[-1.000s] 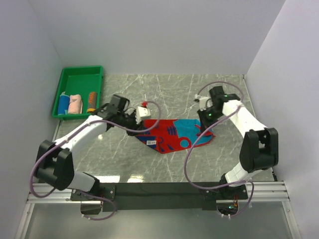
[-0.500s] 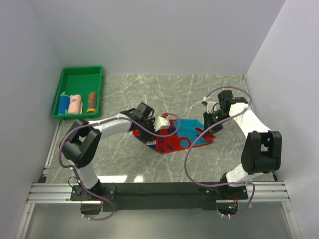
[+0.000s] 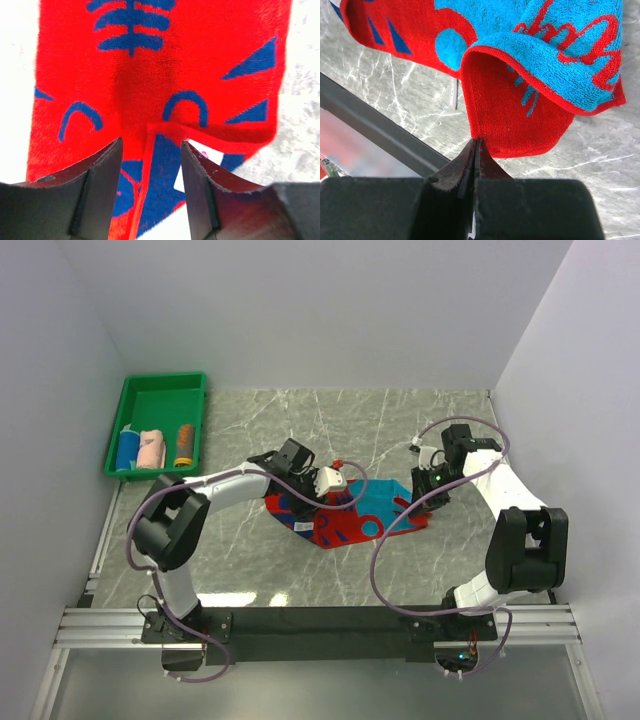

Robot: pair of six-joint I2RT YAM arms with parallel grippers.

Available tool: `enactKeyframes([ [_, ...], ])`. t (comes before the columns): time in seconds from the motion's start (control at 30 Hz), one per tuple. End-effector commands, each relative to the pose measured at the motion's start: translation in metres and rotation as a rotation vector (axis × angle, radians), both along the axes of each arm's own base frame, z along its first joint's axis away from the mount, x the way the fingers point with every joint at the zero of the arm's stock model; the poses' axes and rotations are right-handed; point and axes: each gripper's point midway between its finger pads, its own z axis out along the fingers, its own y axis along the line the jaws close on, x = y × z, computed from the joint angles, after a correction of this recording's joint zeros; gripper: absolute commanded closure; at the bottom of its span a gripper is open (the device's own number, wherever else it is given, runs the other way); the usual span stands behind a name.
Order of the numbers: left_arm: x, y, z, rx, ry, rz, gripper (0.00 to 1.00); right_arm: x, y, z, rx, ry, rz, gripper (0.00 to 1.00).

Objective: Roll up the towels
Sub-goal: Flatten the towel

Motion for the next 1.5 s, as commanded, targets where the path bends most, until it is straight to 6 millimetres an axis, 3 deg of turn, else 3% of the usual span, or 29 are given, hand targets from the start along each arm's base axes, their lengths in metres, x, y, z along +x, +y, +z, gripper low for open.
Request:
enactKeyframes([
  [0.0,-0.002,-0.007,-0.004,-0.006,0.016,-0.051,0.44,0.002,-0.002,0.010,0.005,-0.025,-0.010,1.00],
  [0.17,-0.011,-0.002,-0.014,0.019,0.044,-0.081,0.52,0.004,-0.001,0.011,0.006,-0.020,-0.006,1.00],
  [0.27,-0.015,-0.001,-0.008,0.007,0.036,-0.099,0.67,0.009,-0.008,0.013,0.009,-0.026,-0.036,1.00],
  [0.3,-0.015,-0.001,0.000,-0.004,0.025,-0.100,0.78,0.010,-0.008,0.015,0.015,-0.030,-0.041,1.00],
  [0.43,-0.007,0.004,0.026,-0.047,-0.008,-0.057,0.99,0.019,-0.009,0.022,0.032,-0.054,-0.057,1.00],
  [0.5,0.000,0.009,0.038,-0.074,-0.013,-0.015,1.00,0.028,-0.011,0.028,0.041,-0.078,-0.069,1.00],
  [0.7,0.042,0.051,0.097,-0.210,-0.020,0.193,1.00,0.064,-0.029,0.062,0.124,-0.166,-0.161,1.00],
  [0.83,0.059,0.090,0.144,-0.310,-0.049,0.343,1.00,0.080,-0.039,0.091,0.205,-0.212,-0.201,1.00],
  [0.97,0.048,0.117,0.172,-0.368,-0.076,0.421,1.00,0.076,-0.042,0.122,0.259,-0.273,-0.183,1.00],
  [1.0,0.041,0.124,0.171,-0.378,-0.068,0.434,1.00,0.073,-0.044,0.125,0.253,-0.282,-0.182,1.00],
  [1.03,0.032,0.128,0.189,-0.402,-0.113,0.433,1.00,0.067,-0.045,0.129,0.246,-0.294,-0.173,1.00],
  [1.1,0.016,0.138,0.203,-0.432,-0.154,0.455,1.00,0.059,-0.047,0.130,0.233,-0.295,-0.172,1.00],
  [1.3,-0.017,0.152,0.234,-0.491,-0.214,0.508,1.00,0.036,-0.043,0.149,0.224,-0.343,-0.159,1.00],
  [1.4,-0.015,0.156,0.231,-0.498,-0.217,0.558,1.00,0.043,-0.047,0.155,0.204,-0.392,-0.202,1.00],
  [1.47,-0.003,0.158,0.230,-0.498,-0.232,0.580,1.00,0.060,-0.050,0.156,0.207,-0.415,-0.234,1.00],
])
